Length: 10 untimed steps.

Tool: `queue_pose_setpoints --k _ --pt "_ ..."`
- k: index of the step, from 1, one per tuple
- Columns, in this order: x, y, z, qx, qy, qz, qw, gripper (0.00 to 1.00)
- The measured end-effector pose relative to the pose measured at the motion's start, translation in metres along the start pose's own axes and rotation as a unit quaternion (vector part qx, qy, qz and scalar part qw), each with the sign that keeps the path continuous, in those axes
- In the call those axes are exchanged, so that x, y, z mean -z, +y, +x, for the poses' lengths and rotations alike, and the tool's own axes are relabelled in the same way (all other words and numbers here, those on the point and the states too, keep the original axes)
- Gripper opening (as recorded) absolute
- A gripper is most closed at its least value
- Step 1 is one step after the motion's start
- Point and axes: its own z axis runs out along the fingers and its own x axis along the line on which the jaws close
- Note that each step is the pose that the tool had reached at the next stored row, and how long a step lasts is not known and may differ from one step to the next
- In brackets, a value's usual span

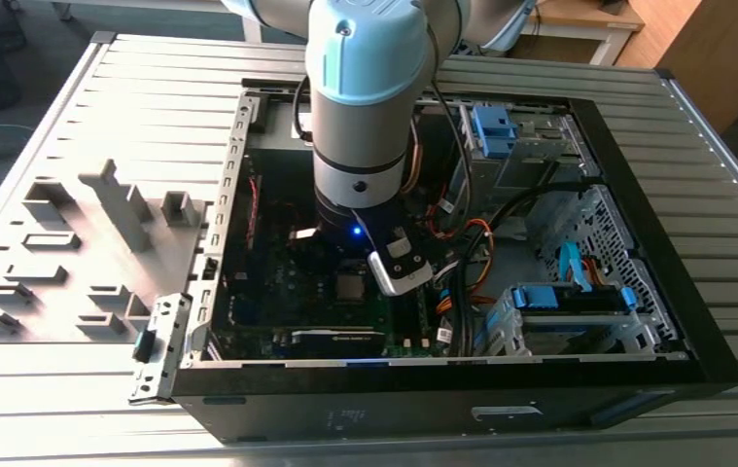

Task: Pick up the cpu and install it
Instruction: 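Place the cpu into insertion slot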

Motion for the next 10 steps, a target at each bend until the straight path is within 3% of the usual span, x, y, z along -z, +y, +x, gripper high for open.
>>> queue_pose_setpoints --k 10 --pt "-0.0001 -0.0002 0.0000 0.000 0.0011 0.0000 1.00000 0.54"
